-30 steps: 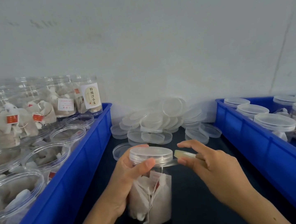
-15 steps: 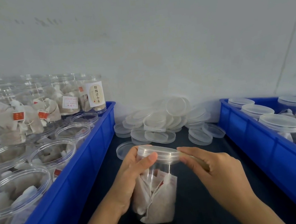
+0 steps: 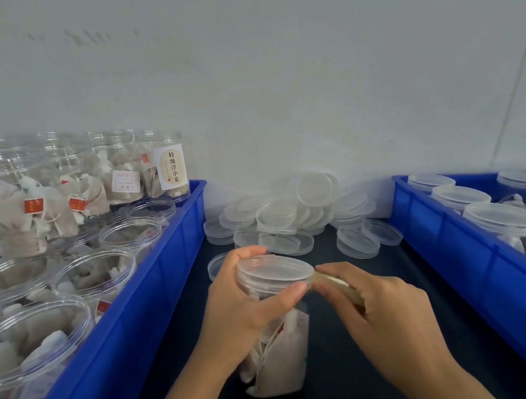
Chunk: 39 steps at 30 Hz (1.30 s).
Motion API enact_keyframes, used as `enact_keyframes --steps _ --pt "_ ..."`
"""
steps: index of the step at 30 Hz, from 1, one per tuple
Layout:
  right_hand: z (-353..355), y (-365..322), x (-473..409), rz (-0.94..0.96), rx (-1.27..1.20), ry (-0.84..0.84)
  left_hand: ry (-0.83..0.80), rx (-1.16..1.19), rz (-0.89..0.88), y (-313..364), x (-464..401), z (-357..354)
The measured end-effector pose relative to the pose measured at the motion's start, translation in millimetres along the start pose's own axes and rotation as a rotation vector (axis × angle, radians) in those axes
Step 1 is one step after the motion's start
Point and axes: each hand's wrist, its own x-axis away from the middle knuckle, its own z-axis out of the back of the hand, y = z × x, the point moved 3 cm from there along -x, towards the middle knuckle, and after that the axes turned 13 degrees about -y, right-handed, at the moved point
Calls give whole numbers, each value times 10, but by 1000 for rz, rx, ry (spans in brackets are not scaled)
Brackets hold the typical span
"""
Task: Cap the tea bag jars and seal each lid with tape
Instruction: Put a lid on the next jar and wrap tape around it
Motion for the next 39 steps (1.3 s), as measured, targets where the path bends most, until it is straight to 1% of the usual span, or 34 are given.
enact_keyframes --steps 4,8,12,14,16,19,22,25,27,28,30,33,34,36,39 --pt "65 -58 -12 63 66 -18 -54 152 30 -61 -7 59" --pt "86 -148 20 166 105 44 -95 298 64 -126 -9 135" --pt "97 -146 28 135 134 19 -165 266 46 -115 -22 130" --pt "86 -139 14 115 152 -20 -194 242 30 -107 -26 117" --pt "63 -110 10 93 128 -31 -212 202 3 -80 -24 109" --pt "47 -56 -9 49 134 -17 -201 31 7 -12 -19 134" --pt "-9 -11 -42 45 209 -9 -204 -245 69 71 -11 170" --pt "-59 7 -71 13 234 -51 -213 -485 56 198 -5 154" --pt "-44 21 -58 43 239 39 -217 -652 62 279 2 101" --pt "-46 36 -55 58 236 53 -203 -740 78 307 -5 66" --pt "-56 72 -63 54 216 28 -149 -927 128 350 -35 -21" --pt "-106 166 -68 23 162 51 -56 -1134 218 374 -103 -193" --pt "-126 175 -70 -4 157 46 -32 -1177 228 371 -116 -247" --pt "-150 192 -85 -76 134 49 12 -1188 220 355 -133 -315" --pt "-175 225 -86 -168 77 64 55 -1072 170 338 -158 -336"
